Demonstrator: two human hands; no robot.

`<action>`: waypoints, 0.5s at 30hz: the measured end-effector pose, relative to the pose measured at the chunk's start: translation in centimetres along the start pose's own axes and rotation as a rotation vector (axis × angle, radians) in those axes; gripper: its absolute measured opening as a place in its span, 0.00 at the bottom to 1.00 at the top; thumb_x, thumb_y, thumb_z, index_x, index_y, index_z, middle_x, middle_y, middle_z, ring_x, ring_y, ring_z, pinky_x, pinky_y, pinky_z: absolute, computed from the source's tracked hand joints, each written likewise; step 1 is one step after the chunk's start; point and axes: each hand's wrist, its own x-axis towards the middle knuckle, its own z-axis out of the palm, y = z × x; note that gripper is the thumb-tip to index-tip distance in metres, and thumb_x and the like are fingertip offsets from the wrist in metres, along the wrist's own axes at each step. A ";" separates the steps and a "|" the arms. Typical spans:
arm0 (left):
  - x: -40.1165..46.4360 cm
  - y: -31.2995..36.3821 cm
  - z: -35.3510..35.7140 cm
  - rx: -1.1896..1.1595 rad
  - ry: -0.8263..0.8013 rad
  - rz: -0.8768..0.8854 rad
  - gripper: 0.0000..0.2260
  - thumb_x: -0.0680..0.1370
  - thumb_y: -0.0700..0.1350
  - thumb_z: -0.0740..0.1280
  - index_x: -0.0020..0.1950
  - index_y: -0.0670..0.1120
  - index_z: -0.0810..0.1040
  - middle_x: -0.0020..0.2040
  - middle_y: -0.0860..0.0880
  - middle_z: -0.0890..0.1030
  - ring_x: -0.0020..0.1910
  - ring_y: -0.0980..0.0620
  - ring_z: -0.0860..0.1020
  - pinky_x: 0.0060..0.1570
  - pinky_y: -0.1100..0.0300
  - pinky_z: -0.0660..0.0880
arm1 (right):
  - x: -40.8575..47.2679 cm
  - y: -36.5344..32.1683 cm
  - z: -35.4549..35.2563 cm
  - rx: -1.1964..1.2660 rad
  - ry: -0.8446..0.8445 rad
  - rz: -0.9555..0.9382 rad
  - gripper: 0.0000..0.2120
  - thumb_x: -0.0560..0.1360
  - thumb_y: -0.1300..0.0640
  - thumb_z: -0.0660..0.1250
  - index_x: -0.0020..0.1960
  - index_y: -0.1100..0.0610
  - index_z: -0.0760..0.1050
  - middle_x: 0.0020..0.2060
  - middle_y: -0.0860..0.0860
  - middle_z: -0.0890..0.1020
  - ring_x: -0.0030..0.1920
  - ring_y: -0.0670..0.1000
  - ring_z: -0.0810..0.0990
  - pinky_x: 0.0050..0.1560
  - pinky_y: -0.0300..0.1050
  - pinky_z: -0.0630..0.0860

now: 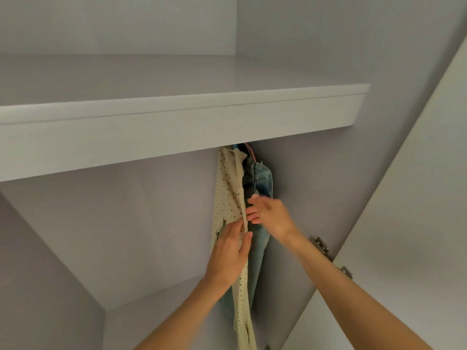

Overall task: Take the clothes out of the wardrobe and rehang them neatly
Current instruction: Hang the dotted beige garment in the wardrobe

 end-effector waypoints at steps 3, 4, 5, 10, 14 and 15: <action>0.0 -0.9 -0.8 -0.032 0.012 -0.005 0.15 0.80 0.46 0.60 0.65 0.45 0.71 0.56 0.52 0.74 0.53 0.56 0.75 0.53 0.66 0.73 | 1.5 -1.3 1.3 -0.078 -0.014 -0.006 0.12 0.79 0.60 0.57 0.46 0.64 0.77 0.41 0.58 0.82 0.42 0.53 0.81 0.50 0.46 0.79; 0.2 -1.2 -1.1 -0.036 0.013 -0.009 0.14 0.80 0.46 0.60 0.65 0.45 0.71 0.56 0.53 0.74 0.53 0.57 0.75 0.52 0.70 0.71 | 2.2 -1.8 1.9 -0.123 -0.001 -0.020 0.13 0.78 0.60 0.57 0.43 0.65 0.77 0.40 0.60 0.82 0.42 0.56 0.81 0.51 0.51 0.79; 0.3 -1.4 -1.5 -0.026 0.012 -0.008 0.14 0.80 0.45 0.61 0.64 0.45 0.72 0.56 0.53 0.74 0.51 0.59 0.74 0.50 0.75 0.69 | 2.8 -2.3 2.5 -0.161 0.014 -0.031 0.13 0.77 0.60 0.58 0.41 0.66 0.76 0.39 0.60 0.81 0.42 0.57 0.81 0.52 0.56 0.78; 0.6 -3.2 -3.1 0.027 0.007 -0.028 0.13 0.79 0.45 0.63 0.62 0.45 0.73 0.55 0.51 0.76 0.49 0.61 0.72 0.44 0.82 0.65 | 5.1 -3.3 5.1 -0.144 0.121 -0.015 0.07 0.76 0.60 0.61 0.45 0.58 0.77 0.41 0.54 0.80 0.48 0.56 0.80 0.53 0.54 0.78; 0.5 -3.9 -3.8 0.019 0.008 -0.050 0.12 0.79 0.45 0.62 0.61 0.46 0.73 0.55 0.50 0.77 0.50 0.59 0.73 0.44 0.82 0.65 | 5.3 -3.4 6.1 -0.097 0.115 0.008 0.07 0.76 0.62 0.58 0.41 0.57 0.71 0.34 0.50 0.73 0.38 0.50 0.74 0.44 0.48 0.77; 0.3 -4.0 -3.7 0.013 0.007 -0.051 0.12 0.79 0.45 0.62 0.61 0.46 0.73 0.55 0.50 0.77 0.51 0.59 0.73 0.45 0.81 0.65 | 5.2 -3.3 6.2 -0.102 0.108 0.006 0.09 0.77 0.62 0.57 0.38 0.56 0.69 0.32 0.49 0.71 0.34 0.48 0.71 0.38 0.45 0.73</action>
